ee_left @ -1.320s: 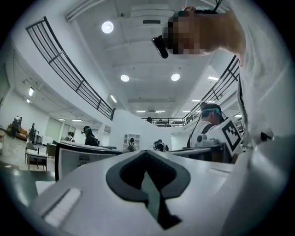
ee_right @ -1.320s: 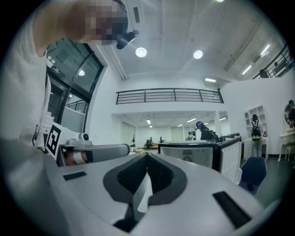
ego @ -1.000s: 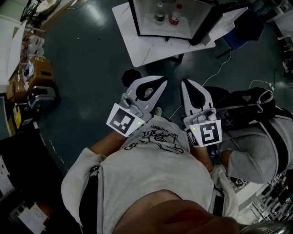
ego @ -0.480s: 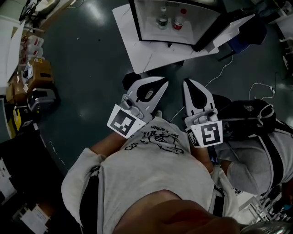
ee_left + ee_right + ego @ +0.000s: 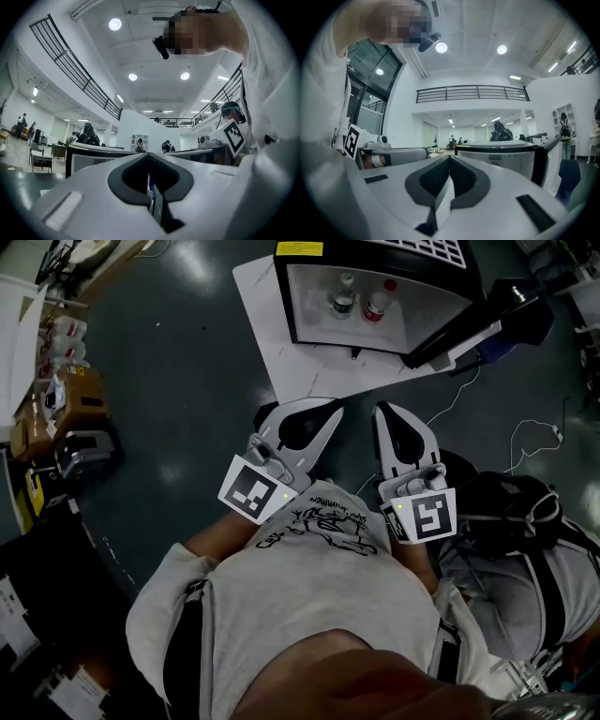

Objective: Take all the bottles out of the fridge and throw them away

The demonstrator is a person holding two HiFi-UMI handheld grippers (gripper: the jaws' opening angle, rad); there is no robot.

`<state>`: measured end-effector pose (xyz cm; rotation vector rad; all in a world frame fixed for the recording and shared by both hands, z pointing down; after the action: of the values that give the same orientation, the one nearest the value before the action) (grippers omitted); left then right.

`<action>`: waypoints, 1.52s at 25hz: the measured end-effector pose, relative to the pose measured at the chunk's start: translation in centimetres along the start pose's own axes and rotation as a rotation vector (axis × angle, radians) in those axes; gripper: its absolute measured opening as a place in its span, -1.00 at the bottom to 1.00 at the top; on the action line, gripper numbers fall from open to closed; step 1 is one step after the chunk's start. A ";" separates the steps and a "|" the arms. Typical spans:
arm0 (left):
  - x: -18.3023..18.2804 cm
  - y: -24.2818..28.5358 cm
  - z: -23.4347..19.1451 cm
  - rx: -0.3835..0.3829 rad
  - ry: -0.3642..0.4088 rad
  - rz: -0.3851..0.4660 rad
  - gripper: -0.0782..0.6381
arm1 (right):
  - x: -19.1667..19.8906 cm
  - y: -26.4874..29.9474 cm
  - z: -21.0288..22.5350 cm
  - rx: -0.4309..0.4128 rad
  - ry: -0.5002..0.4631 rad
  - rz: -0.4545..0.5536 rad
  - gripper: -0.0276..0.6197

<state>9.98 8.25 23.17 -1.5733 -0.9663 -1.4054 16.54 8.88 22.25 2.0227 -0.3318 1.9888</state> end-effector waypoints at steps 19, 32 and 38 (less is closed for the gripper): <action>-0.2 0.1 -8.8 0.015 -0.011 -0.002 -0.76 | -0.2 9.2 -0.4 0.007 -0.016 -0.019 -0.90; 0.2 1.6 -9.6 0.009 -0.022 -0.008 -0.76 | 0.1 10.5 1.1 -0.010 -0.018 -0.025 -0.90; 0.4 3.6 -9.5 -0.015 -0.015 -0.011 -0.76 | 0.4 10.5 3.2 -0.032 -0.017 -0.023 -0.90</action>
<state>9.64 -1.91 23.97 -1.5941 -0.9773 -1.4135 15.82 -2.07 23.07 2.0160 -0.3401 1.9407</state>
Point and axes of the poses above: the fingertips, and each gripper's own axes: y forward along the fingers, z to its right, x out of its underside, the point moved 1 cm from there along -y, backward along the fingers, and after that the axes turned 6 degrees about x, right-handed, at the moved point
